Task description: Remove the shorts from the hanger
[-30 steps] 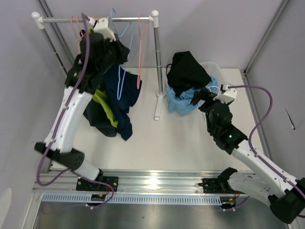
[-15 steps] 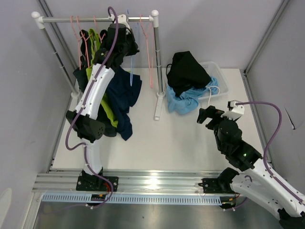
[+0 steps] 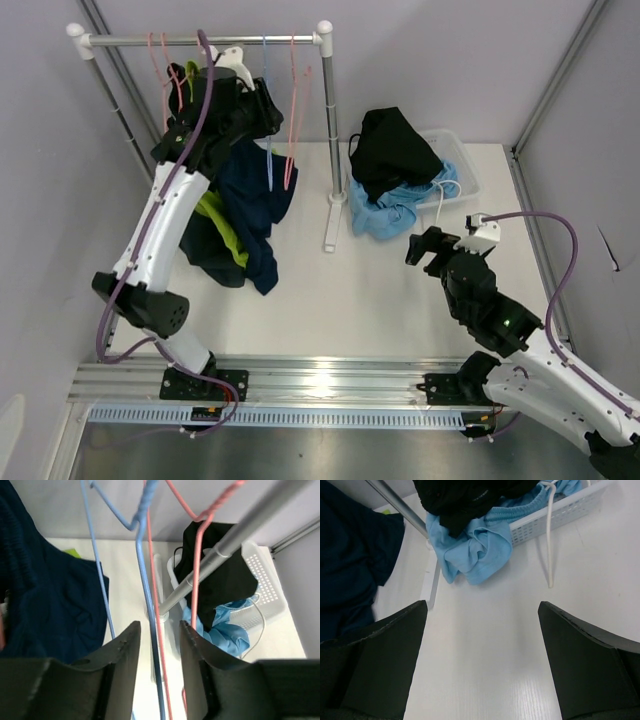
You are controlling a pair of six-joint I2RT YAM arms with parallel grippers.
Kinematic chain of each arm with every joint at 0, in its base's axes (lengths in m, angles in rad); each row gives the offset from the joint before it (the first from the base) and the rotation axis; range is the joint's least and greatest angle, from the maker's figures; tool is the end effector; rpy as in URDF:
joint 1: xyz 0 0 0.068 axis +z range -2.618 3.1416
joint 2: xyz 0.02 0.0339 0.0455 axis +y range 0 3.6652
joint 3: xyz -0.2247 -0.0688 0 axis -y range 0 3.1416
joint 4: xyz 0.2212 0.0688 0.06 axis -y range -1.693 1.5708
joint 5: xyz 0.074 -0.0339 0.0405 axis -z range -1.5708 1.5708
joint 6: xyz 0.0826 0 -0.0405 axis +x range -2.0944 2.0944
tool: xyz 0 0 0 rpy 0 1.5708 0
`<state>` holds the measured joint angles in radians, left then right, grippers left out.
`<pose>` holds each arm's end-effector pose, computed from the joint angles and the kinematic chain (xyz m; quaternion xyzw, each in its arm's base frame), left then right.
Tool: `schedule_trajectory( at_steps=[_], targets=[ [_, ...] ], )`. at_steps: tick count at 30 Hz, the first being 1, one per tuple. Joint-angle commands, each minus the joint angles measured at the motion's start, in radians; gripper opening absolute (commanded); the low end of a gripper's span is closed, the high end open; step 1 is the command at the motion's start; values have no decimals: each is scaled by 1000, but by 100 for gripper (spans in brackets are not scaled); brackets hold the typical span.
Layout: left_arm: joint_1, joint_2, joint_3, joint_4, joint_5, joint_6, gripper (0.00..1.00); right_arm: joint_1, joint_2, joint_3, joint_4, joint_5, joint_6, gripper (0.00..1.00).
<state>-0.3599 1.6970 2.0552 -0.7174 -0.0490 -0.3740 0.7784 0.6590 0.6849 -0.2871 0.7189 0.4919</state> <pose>0.3579 -0.1304 0.4151 -0.0197 0.8217 -0.1854 0.5386 0.1759 0.0971 0.2816 0.1060 0.7655 0.1136 0.6244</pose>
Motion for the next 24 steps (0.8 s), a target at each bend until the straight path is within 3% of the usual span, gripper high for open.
schedule_trajectory(
  at_steps=[1,6,24],
  targets=[
    [4,-127,16,7,6,41,48,28,-18,10,-14,40,31,99],
    [67,-132,115,-48,-5,69,58,59,-18,15,-29,69,42,99],
    [228,-48,105,-19,-92,141,56,137,-13,39,-106,168,53,99]
  ],
)
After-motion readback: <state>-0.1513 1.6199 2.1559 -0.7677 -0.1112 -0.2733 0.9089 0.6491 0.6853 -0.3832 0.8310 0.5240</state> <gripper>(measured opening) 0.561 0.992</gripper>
